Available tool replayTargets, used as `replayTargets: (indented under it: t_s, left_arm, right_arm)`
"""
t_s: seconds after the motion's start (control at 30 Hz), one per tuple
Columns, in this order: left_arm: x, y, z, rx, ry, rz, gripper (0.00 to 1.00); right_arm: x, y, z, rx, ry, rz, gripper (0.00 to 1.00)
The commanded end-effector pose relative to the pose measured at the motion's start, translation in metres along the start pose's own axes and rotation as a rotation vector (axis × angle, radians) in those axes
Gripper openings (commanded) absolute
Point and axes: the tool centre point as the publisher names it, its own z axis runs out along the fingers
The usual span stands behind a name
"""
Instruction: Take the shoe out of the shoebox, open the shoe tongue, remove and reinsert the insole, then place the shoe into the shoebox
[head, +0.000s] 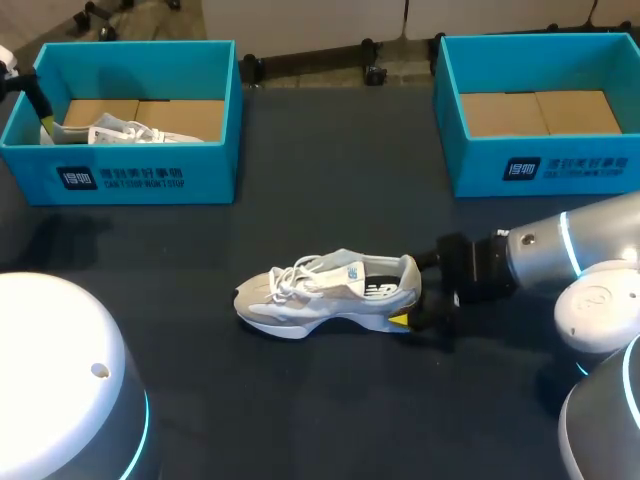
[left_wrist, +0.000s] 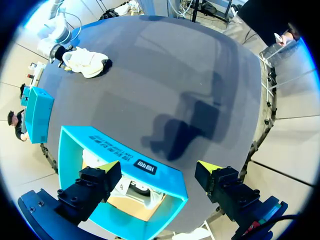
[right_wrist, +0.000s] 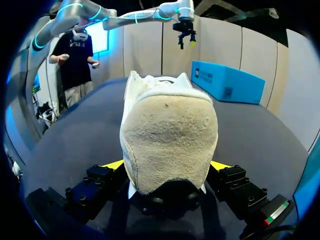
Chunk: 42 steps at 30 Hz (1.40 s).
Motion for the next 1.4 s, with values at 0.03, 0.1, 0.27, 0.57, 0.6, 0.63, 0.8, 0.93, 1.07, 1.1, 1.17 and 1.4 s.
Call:
replayTargets:
  t_s: [0.03, 0.1, 0.27, 0.57, 0.6, 0.63, 0.8, 0.93, 1.07, 1.1, 1.17, 1.4]
  left_arm:
    - [0.0, -0.001, 0.001, -0.004, -0.001, 0.0, 1.0]
    - [0.0, -0.001, 0.001, -0.004, -0.001, 0.0, 1.0]
    - [0.0, -0.001, 0.001, -0.004, -0.001, 0.0, 1.0]
    - [0.0, -0.001, 0.001, -0.004, -0.001, 0.0, 1.0]
    - [0.0, -0.001, 0.001, -0.004, -0.001, 0.0, 1.0]
    - [0.0, -0.001, 0.001, -0.004, -0.001, 0.0, 1.0]
    - [0.0, -0.001, 0.001, -0.004, -0.001, 0.0, 1.0]
    - [0.0, -0.001, 0.001, -0.004, -0.001, 0.0, 1.0]
    - [0.0, -0.001, 0.001, -0.004, -0.001, 0.0, 1.0]
    - [0.0, -0.001, 0.001, -0.004, -0.001, 0.0, 1.0]
    - [0.0, -0.001, 0.001, -0.004, -0.001, 0.0, 1.0]
    - [-0.004, -0.014, 0.002, 0.003, 0.009, -0.073, 1.0]
  right_arm:
    - [-0.001, -0.002, 0.009, -0.002, -0.004, 0.0, 1.0]
    - [-0.001, -0.002, 0.01, -0.004, -0.003, 0.001, 1.0]
    - [0.0, -0.002, 0.013, -0.008, -0.006, -0.002, 1.0]
    - [-0.001, -0.002, 0.015, -0.01, -0.015, -0.006, 0.0]
    - [0.0, -0.001, 0.015, -0.016, -0.018, -0.006, 0.0]
    - [0.0, -0.001, 0.015, -0.016, -0.018, -0.006, 0.0]
    - [0.0, -0.001, 0.015, -0.016, -0.018, -0.006, 0.0]
    - [0.0, -0.001, 0.015, -0.016, -0.018, -0.006, 0.0]
    - [0.0, -0.001, 0.015, -0.016, -0.018, -0.006, 0.0]
    - [0.0, -0.001, 0.015, -0.016, -0.018, -0.006, 0.0]
    - [0.0, -0.001, 0.015, -0.016, -0.018, -0.006, 0.0]
    - [0.0, -0.001, 0.015, -0.016, -0.018, -0.006, 0.0]
